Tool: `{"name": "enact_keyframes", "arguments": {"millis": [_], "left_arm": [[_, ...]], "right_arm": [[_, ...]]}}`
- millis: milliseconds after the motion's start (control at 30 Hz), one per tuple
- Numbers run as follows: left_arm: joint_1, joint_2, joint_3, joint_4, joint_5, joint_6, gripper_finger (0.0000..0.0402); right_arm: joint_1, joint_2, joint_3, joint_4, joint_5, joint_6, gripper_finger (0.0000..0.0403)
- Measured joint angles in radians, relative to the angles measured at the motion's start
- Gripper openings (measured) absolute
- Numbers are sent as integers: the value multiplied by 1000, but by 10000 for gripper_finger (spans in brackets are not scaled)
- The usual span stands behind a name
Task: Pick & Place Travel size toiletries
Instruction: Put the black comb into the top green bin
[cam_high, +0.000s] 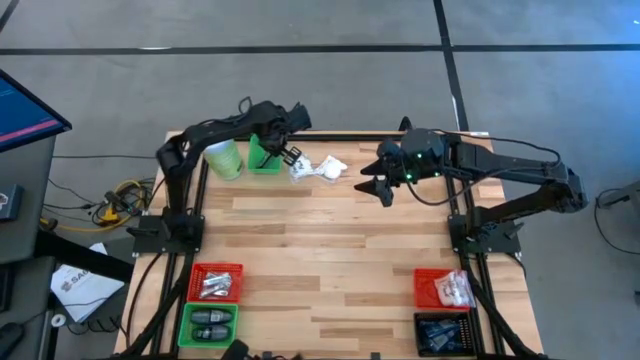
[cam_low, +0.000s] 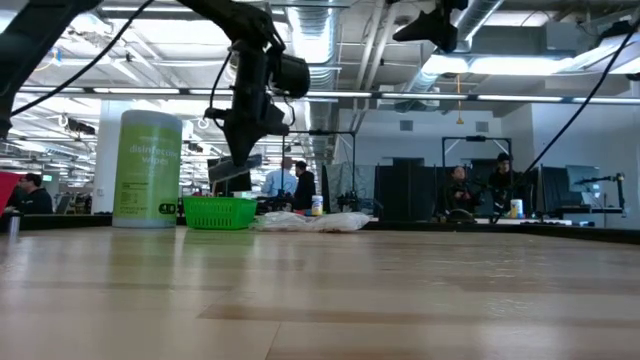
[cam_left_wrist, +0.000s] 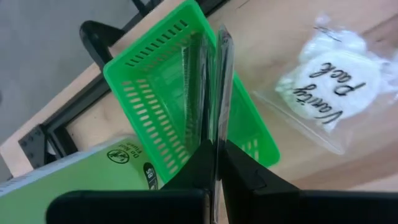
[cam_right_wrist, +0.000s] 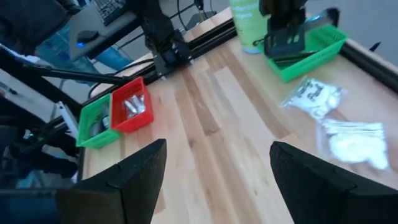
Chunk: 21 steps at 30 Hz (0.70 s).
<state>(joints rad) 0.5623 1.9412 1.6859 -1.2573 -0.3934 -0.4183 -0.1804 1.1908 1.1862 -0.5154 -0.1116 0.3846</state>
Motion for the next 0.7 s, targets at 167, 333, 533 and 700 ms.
{"name": "enact_keyframes", "arguments": {"millis": [167, 333, 533, 700], "left_arm": [[9, 26, 0, 18, 8, -16, 3], [18, 32, 0, 37, 8, -14, 3], [48, 32, -15, 63, 21, -23, 3], [67, 32, -68, 72, 49, -39, 3]], "right_arm": [[-39, 0, 0, 14, 0, -9, 276], [-52, 0, 0, 9, -20, -10, 276], [-51, 0, 0, 8, -30, -11, 276], [-51, 0, 0, 7, -30, -29, 276]]}}
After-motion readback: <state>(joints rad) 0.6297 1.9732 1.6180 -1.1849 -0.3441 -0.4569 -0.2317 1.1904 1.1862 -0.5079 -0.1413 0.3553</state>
